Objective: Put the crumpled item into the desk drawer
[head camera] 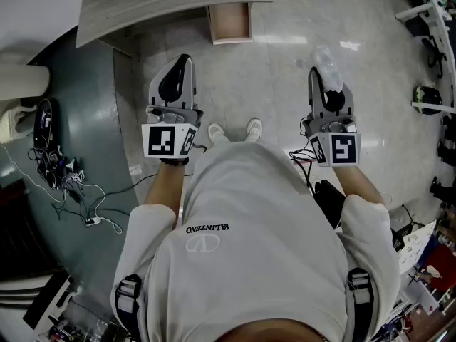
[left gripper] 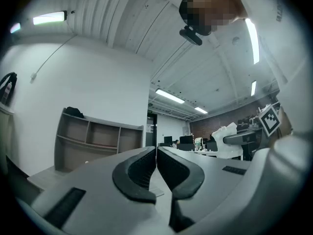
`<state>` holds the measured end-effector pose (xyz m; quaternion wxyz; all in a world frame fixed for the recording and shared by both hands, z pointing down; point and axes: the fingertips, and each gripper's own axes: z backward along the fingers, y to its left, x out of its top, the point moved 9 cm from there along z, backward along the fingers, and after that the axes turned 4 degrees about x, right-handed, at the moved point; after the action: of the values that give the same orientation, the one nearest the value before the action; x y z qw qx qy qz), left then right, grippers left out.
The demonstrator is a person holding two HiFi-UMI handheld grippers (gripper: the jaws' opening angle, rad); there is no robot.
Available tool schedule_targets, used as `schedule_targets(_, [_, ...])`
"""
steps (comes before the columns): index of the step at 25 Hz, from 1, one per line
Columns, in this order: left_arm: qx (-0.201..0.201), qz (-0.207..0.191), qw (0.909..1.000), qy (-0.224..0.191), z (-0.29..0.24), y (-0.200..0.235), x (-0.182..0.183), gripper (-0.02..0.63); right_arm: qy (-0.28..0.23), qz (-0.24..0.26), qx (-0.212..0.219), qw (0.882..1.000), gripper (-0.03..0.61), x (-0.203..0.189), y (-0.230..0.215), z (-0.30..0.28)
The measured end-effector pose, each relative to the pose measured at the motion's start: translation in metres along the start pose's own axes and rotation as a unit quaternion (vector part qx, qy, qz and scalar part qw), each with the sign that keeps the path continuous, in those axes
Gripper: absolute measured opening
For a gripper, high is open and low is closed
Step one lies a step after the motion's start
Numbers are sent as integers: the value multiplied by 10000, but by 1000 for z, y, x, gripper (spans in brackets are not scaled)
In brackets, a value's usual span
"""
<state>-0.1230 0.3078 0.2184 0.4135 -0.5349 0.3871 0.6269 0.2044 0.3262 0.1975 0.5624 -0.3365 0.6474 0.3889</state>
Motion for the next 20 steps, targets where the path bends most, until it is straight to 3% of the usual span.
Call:
schedule_targets(6, [-10, 1, 10000, -12, 5, 7, 3, 11, -187, -295, 160, 9993, 55, 4, 8, -1])
schedule_targets(20, [-305, 169, 9994, 69, 19, 51, -11, 11, 12, -58, 268, 9996, 55, 6, 69, -31])
